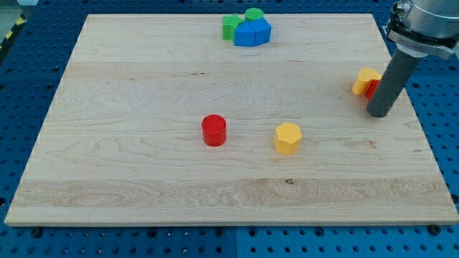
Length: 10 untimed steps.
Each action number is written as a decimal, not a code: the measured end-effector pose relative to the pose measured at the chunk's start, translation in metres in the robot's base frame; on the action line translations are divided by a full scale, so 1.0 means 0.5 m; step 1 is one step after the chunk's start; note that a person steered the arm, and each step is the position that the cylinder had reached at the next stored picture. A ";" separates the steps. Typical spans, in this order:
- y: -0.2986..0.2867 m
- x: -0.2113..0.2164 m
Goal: Slide the red circle to the left side of the red star
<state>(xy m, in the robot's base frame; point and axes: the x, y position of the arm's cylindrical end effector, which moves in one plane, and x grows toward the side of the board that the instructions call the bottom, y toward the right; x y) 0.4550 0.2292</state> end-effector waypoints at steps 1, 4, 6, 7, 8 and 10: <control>-0.103 0.013; -0.599 0.014; -0.529 0.087; -0.408 0.056; -0.331 0.007; -0.316 0.064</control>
<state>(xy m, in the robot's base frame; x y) 0.4872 0.0712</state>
